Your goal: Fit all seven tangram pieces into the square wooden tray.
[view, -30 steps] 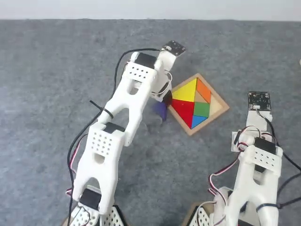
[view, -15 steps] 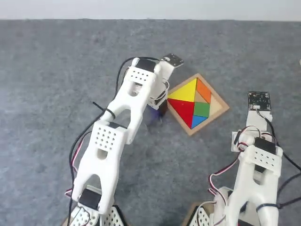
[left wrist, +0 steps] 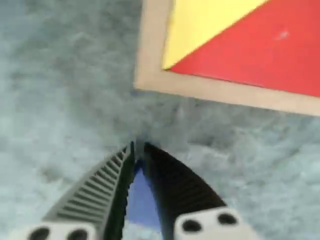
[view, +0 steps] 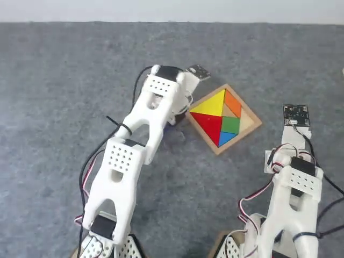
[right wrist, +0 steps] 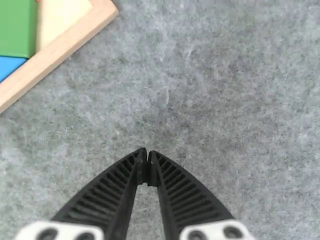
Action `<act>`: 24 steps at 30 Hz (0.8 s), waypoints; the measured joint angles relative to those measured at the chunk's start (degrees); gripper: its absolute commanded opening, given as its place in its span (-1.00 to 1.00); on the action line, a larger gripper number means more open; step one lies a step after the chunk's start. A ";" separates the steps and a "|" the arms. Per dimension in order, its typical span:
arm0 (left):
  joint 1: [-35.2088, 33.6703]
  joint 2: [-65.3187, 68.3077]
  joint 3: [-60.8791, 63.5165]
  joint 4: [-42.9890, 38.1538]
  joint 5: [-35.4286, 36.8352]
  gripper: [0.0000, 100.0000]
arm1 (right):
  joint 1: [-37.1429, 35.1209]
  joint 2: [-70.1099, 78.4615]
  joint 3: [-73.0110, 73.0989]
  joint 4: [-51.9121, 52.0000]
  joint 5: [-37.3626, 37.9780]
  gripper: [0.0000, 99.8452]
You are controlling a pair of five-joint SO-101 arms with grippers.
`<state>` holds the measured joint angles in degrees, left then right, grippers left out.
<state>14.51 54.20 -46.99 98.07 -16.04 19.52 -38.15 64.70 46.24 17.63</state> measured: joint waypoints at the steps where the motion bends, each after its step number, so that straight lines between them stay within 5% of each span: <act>1: -0.18 -2.02 0.44 0.00 0.00 -0.97 | 0.00 0.00 0.00 0.00 0.00 -0.98; 10: -4.75 -23.03 16.53 -1.05 0.97 -0.93 | 0.00 0.00 0.00 0.00 0.00 -0.98; 16: -5.45 -30.42 37.89 -12.84 4.31 -0.38 | 0.00 0.00 0.00 0.00 0.00 -0.98; 24: -5.36 -31.21 56.53 -31.03 6.86 -0.38 | -1.14 0.00 0.00 0.00 0.00 -0.98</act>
<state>9.14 22.99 9.54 67.03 -9.19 18.37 -38.15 64.70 46.24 17.63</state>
